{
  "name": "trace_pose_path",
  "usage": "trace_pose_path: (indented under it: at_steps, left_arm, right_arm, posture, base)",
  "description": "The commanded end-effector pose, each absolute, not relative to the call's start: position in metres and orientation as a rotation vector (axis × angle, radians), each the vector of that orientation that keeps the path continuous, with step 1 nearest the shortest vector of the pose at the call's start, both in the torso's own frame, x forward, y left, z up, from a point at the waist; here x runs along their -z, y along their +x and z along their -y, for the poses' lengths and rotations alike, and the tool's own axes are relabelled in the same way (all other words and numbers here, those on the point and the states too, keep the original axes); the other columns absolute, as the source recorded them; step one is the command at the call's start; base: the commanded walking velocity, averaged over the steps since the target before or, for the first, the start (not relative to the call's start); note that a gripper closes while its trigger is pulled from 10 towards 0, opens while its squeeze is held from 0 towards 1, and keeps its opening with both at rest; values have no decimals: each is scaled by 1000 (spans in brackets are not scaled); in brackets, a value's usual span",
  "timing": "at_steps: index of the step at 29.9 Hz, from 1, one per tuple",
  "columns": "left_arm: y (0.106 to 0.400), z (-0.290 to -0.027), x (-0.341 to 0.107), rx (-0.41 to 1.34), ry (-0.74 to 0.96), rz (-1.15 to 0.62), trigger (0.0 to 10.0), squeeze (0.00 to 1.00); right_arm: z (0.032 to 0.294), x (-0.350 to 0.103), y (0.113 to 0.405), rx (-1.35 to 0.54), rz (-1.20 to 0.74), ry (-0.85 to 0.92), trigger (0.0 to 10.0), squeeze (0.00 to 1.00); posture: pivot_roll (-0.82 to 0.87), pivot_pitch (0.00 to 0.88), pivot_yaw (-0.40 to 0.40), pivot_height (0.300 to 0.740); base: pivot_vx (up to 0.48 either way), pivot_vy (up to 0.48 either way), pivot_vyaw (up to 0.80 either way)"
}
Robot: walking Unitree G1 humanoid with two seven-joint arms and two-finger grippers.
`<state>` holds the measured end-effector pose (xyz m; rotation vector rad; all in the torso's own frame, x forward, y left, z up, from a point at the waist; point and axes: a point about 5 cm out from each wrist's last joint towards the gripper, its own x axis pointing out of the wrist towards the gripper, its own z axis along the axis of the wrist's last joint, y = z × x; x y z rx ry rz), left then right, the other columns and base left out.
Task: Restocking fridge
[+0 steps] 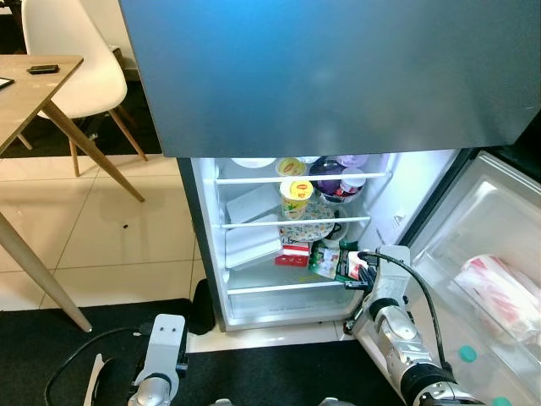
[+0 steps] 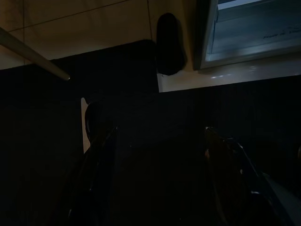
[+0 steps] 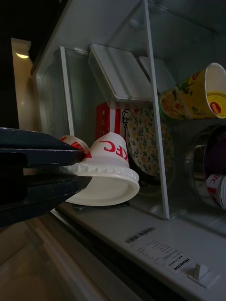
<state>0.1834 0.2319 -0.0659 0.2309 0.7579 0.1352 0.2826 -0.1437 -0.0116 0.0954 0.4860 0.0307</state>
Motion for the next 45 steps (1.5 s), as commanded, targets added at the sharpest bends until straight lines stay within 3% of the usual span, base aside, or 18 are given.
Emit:
trace_pose_path:
  at_steps: [1,35,45]
  left_arm:
    - [179,-227,70,-125,229,-775,10000,0]
    - [179,-224,71,-122,233,-771,10000,0]
    - [177,-226,70,-124,236,-755,10000,0]
  right_arm:
    - [145,14,280,-33,-494,80,10000,0]
    - [140,13,281,-63,-484,44,10000,0]
    - [115,-8,295,-271,-343,-100,10000,0]
  posture:
    - [25,25,-51,675]
    - [28,39,-54,525]
    - [56,80,-54,515]
  base:
    - [0,0,0]
    - [0,0,0]
    - [0,0,0]
